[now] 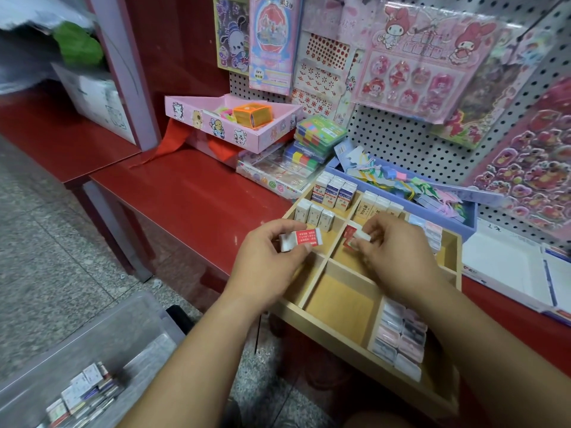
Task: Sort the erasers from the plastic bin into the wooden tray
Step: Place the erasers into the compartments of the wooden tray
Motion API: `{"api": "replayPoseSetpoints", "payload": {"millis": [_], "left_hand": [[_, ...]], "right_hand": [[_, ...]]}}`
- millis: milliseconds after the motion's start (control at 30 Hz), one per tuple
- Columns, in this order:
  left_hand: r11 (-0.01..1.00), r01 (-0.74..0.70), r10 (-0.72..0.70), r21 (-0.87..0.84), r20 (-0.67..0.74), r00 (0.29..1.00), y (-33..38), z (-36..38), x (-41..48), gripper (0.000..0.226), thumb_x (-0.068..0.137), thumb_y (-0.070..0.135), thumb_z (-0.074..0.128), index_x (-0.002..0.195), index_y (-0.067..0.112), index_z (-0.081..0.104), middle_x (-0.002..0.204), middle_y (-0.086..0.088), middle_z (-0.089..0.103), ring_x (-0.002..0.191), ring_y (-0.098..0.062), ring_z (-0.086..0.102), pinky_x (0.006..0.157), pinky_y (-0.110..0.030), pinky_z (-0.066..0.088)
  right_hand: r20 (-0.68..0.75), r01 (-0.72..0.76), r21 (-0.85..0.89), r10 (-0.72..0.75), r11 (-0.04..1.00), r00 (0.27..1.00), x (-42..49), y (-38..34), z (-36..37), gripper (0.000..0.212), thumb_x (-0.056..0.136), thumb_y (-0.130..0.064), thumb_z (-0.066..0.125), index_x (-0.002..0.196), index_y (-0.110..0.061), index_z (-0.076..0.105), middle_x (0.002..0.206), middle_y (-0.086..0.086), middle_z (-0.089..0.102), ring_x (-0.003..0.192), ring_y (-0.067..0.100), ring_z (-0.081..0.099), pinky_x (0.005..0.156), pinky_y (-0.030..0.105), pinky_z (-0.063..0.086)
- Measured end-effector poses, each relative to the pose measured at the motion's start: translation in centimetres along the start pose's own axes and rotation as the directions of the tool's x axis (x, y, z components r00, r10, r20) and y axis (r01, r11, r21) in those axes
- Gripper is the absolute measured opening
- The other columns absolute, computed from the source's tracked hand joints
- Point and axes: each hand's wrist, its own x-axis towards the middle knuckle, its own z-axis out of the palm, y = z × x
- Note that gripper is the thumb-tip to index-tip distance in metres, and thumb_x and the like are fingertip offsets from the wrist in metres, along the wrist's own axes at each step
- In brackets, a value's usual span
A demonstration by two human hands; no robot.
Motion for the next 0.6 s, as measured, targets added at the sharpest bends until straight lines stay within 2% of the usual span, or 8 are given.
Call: {"api": "replayPoseSetpoints", "payload": {"millis": [100,167,267,500,600], "left_hand": [[1.0,0.013,-0.013,0.0,0.001,1.0,-0.1,0.1,0.0,0.023,0.085,0.014,0.081,0.097,0.033,0.076,0.09,0.012,0.076,0.086,-0.007,0.07,0.084,-0.031,0.057],[1.0,0.016,-0.016,-0.006,0.003,1.0,-0.1,0.1,0.0,0.023,0.084,0.014,0.081,0.098,0.033,0.076,0.09,0.011,0.076,0.085,-0.007,0.07,0.084,-0.032,0.057],[1.0,0.015,-0.015,-0.006,0.001,1.0,-0.1,0.0,0.1,0.023,0.084,0.014,0.081,0.098,0.032,0.077,0.091,0.011,0.076,0.086,-0.008,0.07,0.086,-0.036,0.058],[1.0,0.019,-0.019,-0.014,0.022,1.0,-0.2,0.2,0.2,0.025,0.084,0.016,0.08,0.099,0.036,0.076,0.096,0.009,0.076,0.094,-0.014,0.071,0.092,-0.046,0.058],[0.999,0.022,-0.021,-0.031,0.018,1.0,-0.2,0.3,0.2,0.026,0.085,0.013,0.079,0.101,0.034,0.075,0.098,0.006,0.076,0.09,-0.012,0.071,0.09,-0.044,0.058]], "right_hand": [[-0.005,0.121,-0.216,-0.125,0.969,0.992,0.5,0.0,0.8,0.024,0.084,-0.041,0.079,0.094,-0.024,0.065,0.091,-0.007,0.056,0.091,0.017,0.054,0.07,0.033,0.044],[-0.019,0.136,-0.268,-0.147,0.954,0.989,0.9,-0.1,1.3,0.024,0.086,-0.042,0.077,0.098,-0.024,0.066,0.093,-0.005,0.056,0.095,0.018,0.053,0.071,0.033,0.042],[-0.023,0.134,-0.299,-0.147,0.945,0.989,1.4,-0.2,1.8,0.023,0.089,-0.038,0.074,0.104,-0.022,0.067,0.097,-0.003,0.059,0.099,0.021,0.055,0.072,0.032,0.038],[-0.033,0.083,-0.293,-0.097,0.953,0.995,1.9,-0.4,1.9,0.03,0.087,-0.04,0.075,0.109,-0.028,0.059,0.096,-0.005,0.064,0.097,0.02,0.059,0.072,0.034,0.045],[-0.091,0.092,-0.226,-0.115,0.97,0.989,1.3,-0.7,1.4,0.029,0.09,-0.04,0.071,0.113,-0.027,0.059,0.096,-0.008,0.061,0.096,0.016,0.055,0.071,0.033,0.043]]}}
